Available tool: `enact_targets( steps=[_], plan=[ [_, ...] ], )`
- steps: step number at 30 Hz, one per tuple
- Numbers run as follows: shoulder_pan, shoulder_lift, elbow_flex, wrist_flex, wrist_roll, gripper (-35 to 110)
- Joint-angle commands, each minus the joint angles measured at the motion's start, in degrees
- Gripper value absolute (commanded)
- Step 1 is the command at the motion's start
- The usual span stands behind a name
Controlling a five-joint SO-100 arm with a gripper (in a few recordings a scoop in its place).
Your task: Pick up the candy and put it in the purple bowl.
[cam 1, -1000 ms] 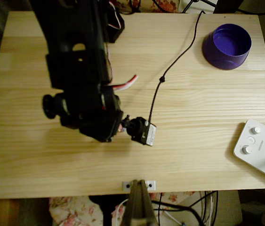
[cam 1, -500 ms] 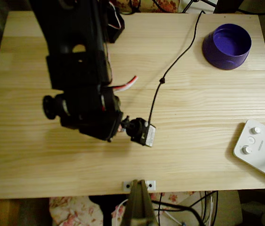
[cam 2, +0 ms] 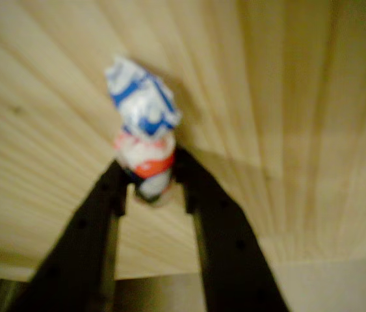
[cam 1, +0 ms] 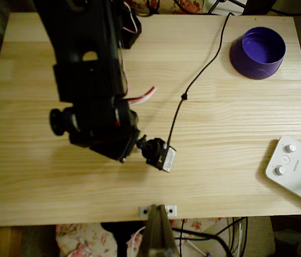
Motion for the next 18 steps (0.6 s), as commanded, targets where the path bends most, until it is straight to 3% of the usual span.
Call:
enact_targets(
  steps=[1, 18],
  plan=[
    [-0.5, 5.3, 0.4, 1.3, -0.2, 7],
    [-2.5, 19.2, 0.6, 13.5, 4.7, 7]
  ],
)
